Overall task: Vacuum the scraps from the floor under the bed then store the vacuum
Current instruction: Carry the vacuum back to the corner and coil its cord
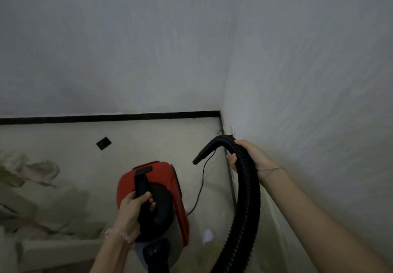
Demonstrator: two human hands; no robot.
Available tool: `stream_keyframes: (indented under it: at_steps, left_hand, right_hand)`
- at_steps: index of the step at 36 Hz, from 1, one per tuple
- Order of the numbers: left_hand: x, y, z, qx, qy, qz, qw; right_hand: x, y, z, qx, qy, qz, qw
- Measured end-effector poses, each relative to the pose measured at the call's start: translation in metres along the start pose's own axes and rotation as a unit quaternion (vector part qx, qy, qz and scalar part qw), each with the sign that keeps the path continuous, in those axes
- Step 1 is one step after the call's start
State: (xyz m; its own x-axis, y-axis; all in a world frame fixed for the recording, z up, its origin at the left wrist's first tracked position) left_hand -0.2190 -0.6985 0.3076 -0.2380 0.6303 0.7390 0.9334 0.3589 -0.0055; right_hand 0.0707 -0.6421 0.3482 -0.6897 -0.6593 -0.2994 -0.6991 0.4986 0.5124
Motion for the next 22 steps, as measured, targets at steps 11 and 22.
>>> stream_keyframes:
  at_steps: [11,22]
  left_hand:
    - [0.086,0.042,0.103,0.028,-0.016,-0.035,0.999]
    - [0.195,0.077,0.250,-0.033,-0.041,0.022,0.998]
  right_hand:
    - [-0.089,0.076,0.082,-0.006,0.015,0.004,1.000]
    - [-0.168,0.157,0.174,0.048,-0.045,0.058,0.996]
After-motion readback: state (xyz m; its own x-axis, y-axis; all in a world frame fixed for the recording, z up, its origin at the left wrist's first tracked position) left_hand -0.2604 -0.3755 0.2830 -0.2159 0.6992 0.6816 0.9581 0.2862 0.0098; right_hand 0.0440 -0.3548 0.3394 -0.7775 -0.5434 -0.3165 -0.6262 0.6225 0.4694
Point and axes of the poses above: each hand's wrist, its own z-axis towards the middle knuckle, its own y-axis out of the palm, x = y × z, the point moved 9 cm from there along z, towards the middle knuckle, and after that the axes turned 4 degrees about x, right-handed, at the moved point
